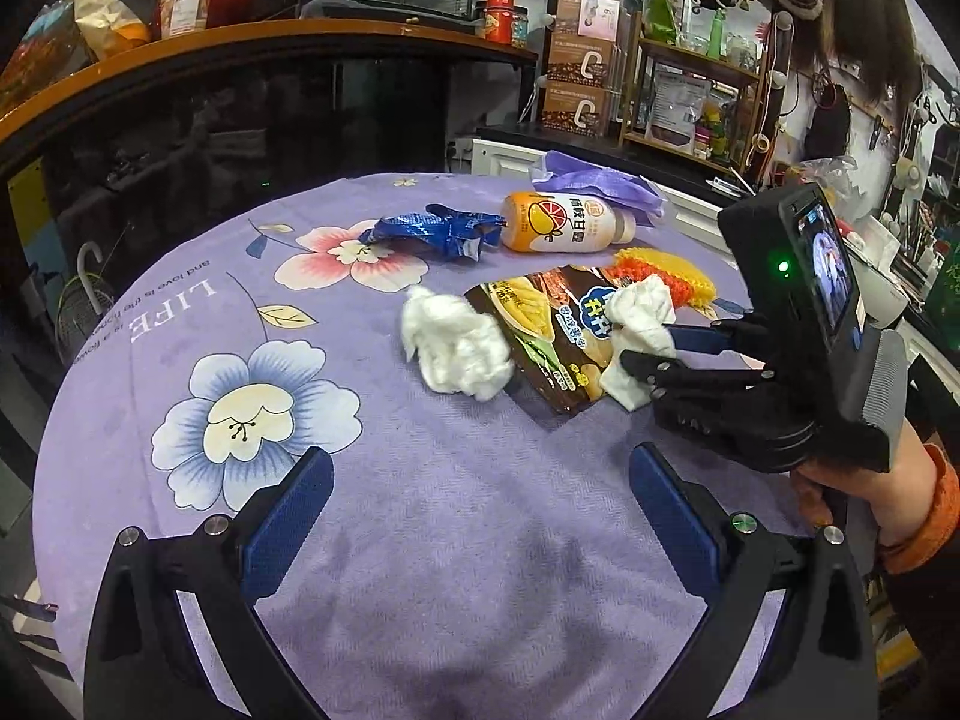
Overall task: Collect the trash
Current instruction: 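Grasp a white tissue with the right tool while the left tool grasps another tissue, then carry both tissues to the black bin and lower them inside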
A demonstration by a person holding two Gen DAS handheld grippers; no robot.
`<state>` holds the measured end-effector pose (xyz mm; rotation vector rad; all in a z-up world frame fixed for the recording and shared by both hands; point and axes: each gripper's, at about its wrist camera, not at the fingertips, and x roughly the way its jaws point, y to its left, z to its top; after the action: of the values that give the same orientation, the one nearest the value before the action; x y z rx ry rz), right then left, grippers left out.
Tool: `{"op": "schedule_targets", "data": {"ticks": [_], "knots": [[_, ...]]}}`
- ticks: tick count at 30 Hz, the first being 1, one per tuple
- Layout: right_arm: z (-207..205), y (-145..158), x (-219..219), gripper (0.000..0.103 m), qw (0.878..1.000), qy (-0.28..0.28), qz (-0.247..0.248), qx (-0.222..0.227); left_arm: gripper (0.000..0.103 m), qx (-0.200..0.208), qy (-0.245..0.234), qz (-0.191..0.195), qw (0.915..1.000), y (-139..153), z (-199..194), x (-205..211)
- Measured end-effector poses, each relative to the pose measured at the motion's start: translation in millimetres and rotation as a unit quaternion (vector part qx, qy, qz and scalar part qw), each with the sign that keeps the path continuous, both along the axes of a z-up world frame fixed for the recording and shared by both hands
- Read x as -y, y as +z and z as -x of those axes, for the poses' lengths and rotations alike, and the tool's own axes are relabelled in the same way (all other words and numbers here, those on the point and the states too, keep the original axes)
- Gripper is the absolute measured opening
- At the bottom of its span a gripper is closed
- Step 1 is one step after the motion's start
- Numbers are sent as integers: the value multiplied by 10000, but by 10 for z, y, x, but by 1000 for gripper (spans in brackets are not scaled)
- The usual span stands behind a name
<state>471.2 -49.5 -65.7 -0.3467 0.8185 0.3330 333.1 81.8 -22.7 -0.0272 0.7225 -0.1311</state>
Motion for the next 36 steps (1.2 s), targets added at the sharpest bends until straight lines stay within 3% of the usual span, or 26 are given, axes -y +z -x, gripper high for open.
{"op": "schedule_targets", "data": {"ticks": [5, 9, 20, 22, 28, 32, 36], "knots": [[43, 66, 107, 14, 9997, 52, -221, 52, 98, -99, 21, -38, 9999, -33, -108, -29], [122, 170, 188, 14, 9988, 88, -470, 96, 97, -173, 269, 100, 9994, -20, -242, -161], [502, 415, 387, 14, 9960, 189, -792, 362, 94, -418, 362, 128, 9984, -90, -728, -122], [550, 425, 427, 14, 9958, 189, -823, 355, 90, -463, 411, 55, 9981, -116, -818, -87], [691, 446, 546, 14, 9947, 183, -934, 378, 57, -729, 552, 103, 9958, -272, -994, -98], [787, 444, 614, 14, 9941, 152, -977, 445, 26, -816, 624, 564, 9931, -352, -968, -212], [875, 439, 661, 14, 9932, 170, -1025, 534, 17, -729, 639, 802, 9920, -332, -840, -311]]}}
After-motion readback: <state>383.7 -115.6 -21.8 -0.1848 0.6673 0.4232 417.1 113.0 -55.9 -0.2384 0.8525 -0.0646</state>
